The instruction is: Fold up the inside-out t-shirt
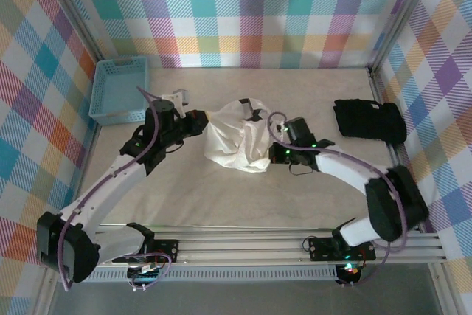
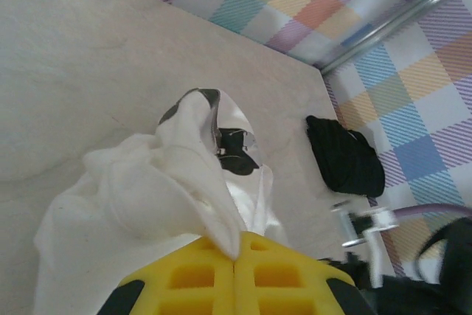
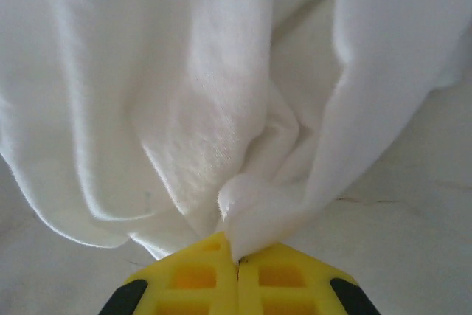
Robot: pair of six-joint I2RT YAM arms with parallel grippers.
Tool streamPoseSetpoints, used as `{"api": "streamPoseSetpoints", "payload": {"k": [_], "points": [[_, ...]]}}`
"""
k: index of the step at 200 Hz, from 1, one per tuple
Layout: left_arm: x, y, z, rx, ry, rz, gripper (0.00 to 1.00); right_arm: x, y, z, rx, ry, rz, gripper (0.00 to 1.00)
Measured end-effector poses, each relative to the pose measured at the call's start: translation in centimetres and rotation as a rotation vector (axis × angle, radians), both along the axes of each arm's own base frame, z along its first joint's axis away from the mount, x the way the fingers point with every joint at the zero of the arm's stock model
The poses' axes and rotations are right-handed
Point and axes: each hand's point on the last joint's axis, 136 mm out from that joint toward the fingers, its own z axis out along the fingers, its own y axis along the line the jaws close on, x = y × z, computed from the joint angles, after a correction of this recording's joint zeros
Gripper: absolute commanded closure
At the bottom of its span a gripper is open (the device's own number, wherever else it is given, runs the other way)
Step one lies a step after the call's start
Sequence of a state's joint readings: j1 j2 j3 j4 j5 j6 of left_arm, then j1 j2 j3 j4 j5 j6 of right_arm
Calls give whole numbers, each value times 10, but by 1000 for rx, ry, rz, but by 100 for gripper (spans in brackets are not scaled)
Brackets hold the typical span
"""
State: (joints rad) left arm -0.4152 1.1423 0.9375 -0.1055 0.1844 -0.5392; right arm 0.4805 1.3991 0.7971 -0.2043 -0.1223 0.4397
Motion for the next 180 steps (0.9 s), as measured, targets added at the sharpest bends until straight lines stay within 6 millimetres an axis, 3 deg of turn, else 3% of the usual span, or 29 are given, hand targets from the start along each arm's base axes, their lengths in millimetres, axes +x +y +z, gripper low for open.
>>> {"api": "streamPoseSetpoints", "payload": {"k": [39,58,76,92,106,155,167,180], "points": [[-6,61,48,-89,-77,185,100,33,-94,121,-17,-335,-213,100],[-17,84,83,-137,-156,257,100,37,-116,172,-56,-480,-251,100],[-30,97,105,-164,-219,299,100,39,-127,193,-106,-547,-265,100],[-37,109,109,-180,-232,344,100,43,-135,187,-161,-544,-277,100],[-38,118,98,-183,-215,384,100,48,-144,172,-212,-511,-290,100],[-34,119,10,-101,-17,393,100,51,-173,96,-330,-326,-343,97],[-37,118,-7,-80,21,381,100,48,-178,79,-344,-282,-356,93],[-42,115,-20,-70,43,360,100,44,-183,61,-347,-243,-381,82]]}}
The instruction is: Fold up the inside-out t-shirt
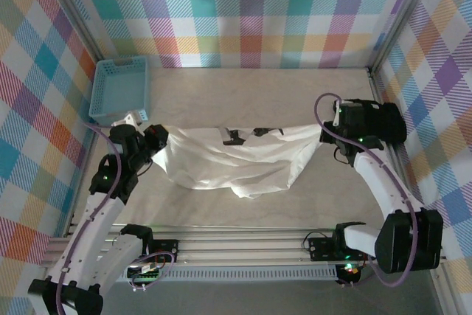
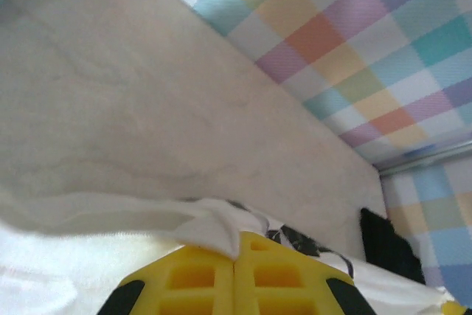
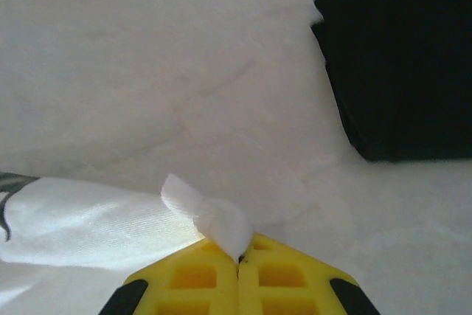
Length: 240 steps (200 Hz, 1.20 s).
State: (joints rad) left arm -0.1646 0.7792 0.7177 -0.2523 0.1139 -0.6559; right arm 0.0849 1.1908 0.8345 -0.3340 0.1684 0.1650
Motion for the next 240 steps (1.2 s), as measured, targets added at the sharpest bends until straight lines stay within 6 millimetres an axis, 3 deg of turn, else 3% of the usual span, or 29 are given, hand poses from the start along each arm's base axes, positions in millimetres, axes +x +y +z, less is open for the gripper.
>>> {"api": "streamPoseSetpoints", "payload": {"k": [27,43,62,96,136,150,177,195,206,217,240], "points": [[-11,-11,-10,0,-1,-83,100,-14,11,-35,2,41,10,57],[-13,-18,-8,-1,-19,-129,100,-24,57,-42,-44,11,172,46],[-15,-23,-5,2,-34,-167,100,-31,122,-30,-59,-81,412,30],[-19,-28,-1,5,-48,-203,100,-19,210,-19,-23,-143,730,27],[-20,-29,3,9,-57,-210,100,5,293,-42,64,-79,981,25],[-19,-29,7,11,-65,-211,100,7,313,-52,94,-49,1044,25],[-18,-28,13,13,-77,-203,100,-2,333,-75,124,33,1130,34],[-18,-28,15,13,-81,-203,100,-11,334,-87,122,80,1153,54],[-17,-28,16,13,-80,-203,100,-15,334,-91,121,99,1158,72],[-16,-27,16,14,-78,-200,100,-17,334,-91,115,101,1167,84],[-15,-27,15,17,-71,-194,100,-15,334,-88,115,98,1164,100]]}}
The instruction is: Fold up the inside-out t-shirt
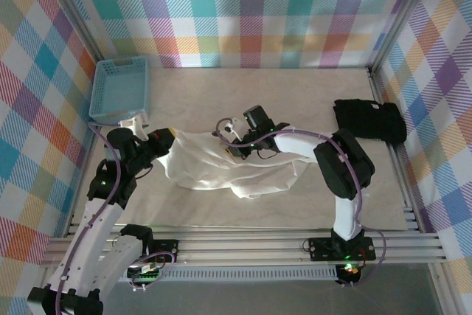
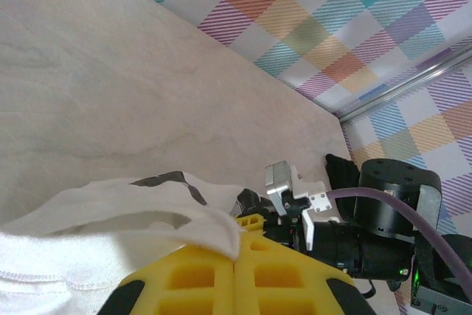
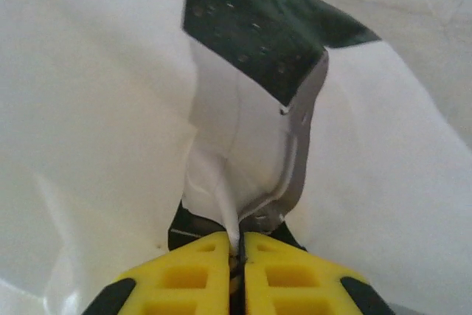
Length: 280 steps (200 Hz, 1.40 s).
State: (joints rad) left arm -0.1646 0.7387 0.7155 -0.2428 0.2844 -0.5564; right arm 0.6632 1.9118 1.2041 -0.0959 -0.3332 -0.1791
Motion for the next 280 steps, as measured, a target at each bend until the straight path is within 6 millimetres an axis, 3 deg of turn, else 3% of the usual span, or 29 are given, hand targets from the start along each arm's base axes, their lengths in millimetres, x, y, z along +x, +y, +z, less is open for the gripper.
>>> {"api": "streamPoseSetpoints", "payload": {"k": [14,31,47,64,68,86,109,130,148,184,197,220,247,280], "points": [[1,1,-1,3,4,7,100,2,-2,5,5,-6,-5,100],[1,3,-5,10,18,18,100,4,-8,25,34,-28,-21,100],[1,5,-7,17,27,31,100,5,-17,56,82,-65,-37,100],[2,9,-11,27,44,51,100,6,-33,109,168,-131,-57,100],[2,10,-12,29,47,55,100,5,-33,112,176,-131,-53,100],[6,10,-19,37,71,62,100,-3,-50,159,252,-180,-56,100],[13,9,-32,47,119,61,99,-16,-59,180,300,-165,-32,100],[23,6,-56,69,195,60,90,-25,-61,179,326,-86,-22,100],[31,4,-78,98,255,61,76,-30,-60,171,333,-2,-24,100],[38,2,-127,259,364,54,47,-18,-49,150,332,154,-63,100],[35,-7,-127,331,327,22,42,-10,-45,141,330,212,-86,100],[18,-42,-108,417,146,-121,38,-4,-42,127,322,288,-117,100],[0,-71,-93,456,-24,-258,34,1,-43,126,326,332,-141,100],[-5,-100,-112,531,-50,-413,28,5,-43,132,340,336,-147,100]]}}
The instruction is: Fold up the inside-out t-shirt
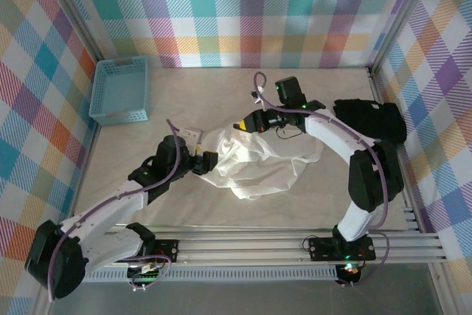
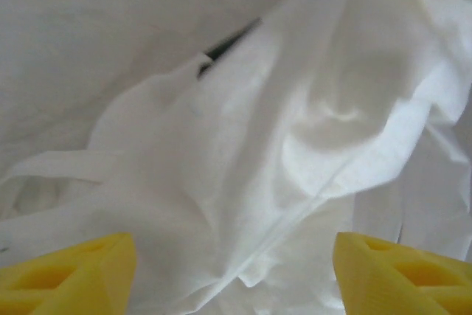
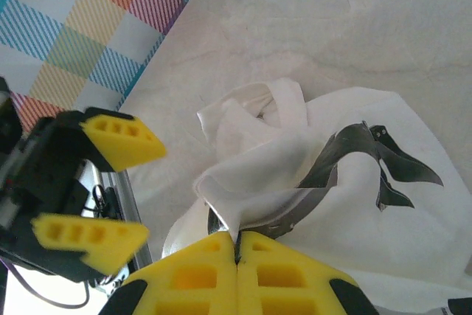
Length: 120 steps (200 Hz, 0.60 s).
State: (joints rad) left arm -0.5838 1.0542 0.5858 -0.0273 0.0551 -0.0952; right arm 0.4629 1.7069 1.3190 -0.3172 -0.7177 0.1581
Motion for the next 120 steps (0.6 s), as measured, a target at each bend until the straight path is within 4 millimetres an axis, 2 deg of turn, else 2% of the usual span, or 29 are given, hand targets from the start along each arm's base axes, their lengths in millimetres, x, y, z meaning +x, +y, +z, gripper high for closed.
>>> {"api": "streamPoseSetpoints", "payload": {"k": [20,40,67,88,102,110,120], "points": [[0,-9,-21,51,43,-43,30,1,-1,1,2,6,-6,100],[3,-11,-36,83,76,-50,37,1,-1,1,3,10,-8,100],[16,-19,-36,96,72,-51,58,1,-2,0,1,13,-8,100],[26,-25,-34,96,62,-54,78,1,-2,0,-1,16,-9,100],[30,-30,-32,89,60,-62,99,1,-4,-1,-3,21,-13,100],[31,-32,-30,80,62,-63,100,1,-4,-2,-5,23,-15,99],[32,-37,-27,64,69,-77,100,2,-6,-3,-11,26,-20,86]]}}
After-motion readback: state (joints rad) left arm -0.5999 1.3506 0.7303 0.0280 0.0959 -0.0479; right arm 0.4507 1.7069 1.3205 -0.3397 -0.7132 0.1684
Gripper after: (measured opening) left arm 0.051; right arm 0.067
